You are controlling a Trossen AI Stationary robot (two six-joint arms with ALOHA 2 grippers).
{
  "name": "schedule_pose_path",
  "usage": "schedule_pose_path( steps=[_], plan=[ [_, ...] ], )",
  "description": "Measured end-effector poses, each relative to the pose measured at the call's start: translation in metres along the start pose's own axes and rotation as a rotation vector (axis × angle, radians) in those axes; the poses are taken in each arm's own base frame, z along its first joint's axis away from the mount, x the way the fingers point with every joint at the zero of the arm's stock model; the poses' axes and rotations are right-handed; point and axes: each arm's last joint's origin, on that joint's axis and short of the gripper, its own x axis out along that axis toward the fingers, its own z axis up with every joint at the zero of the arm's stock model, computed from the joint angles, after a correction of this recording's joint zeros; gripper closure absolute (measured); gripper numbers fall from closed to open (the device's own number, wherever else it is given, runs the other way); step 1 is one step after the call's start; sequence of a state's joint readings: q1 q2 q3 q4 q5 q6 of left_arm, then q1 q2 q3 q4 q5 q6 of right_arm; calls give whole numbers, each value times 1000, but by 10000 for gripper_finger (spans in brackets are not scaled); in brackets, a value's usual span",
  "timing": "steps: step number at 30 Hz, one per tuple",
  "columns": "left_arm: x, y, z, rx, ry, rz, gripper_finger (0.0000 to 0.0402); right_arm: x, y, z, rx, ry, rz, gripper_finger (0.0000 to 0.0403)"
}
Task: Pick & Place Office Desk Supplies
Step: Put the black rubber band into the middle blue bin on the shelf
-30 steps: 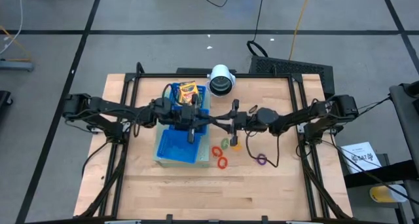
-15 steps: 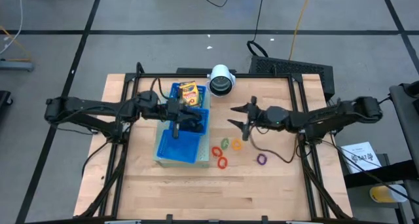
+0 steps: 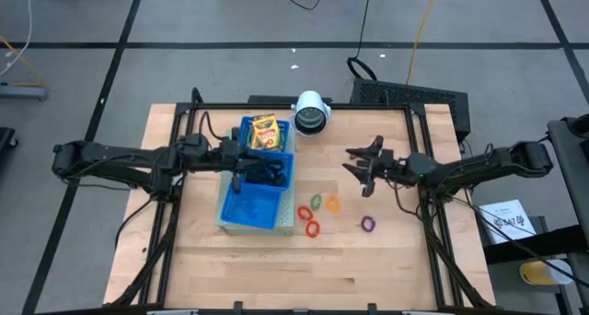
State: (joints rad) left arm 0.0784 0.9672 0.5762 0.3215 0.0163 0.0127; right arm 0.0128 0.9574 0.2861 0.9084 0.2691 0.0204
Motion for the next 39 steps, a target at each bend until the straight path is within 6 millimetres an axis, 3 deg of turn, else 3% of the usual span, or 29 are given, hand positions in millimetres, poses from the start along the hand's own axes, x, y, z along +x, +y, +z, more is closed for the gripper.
schedule_pose_path(
  steps=[5, 17, 28, 33, 39],
  plan=[
    [-2, 1, -5, -56, 25, 46, 385, -8, -3, -2, 7, -55, -3, 200],
    [0, 3, -10, -174, 60, 111, 276, -9, -4, -4, 5, -50, -48, 200],
    [-1, 2, -11, -150, 85, 91, 188, -9, -4, -5, 6, -38, -48, 201],
    [-12, 2, 1, -152, 12, 94, 179, -11, -6, -13, -38, 56, -87, 204],
    [-17, 2, 5, -146, -18, 94, 178, -16, -14, -33, -166, 272, -294, 202]
  ],
)
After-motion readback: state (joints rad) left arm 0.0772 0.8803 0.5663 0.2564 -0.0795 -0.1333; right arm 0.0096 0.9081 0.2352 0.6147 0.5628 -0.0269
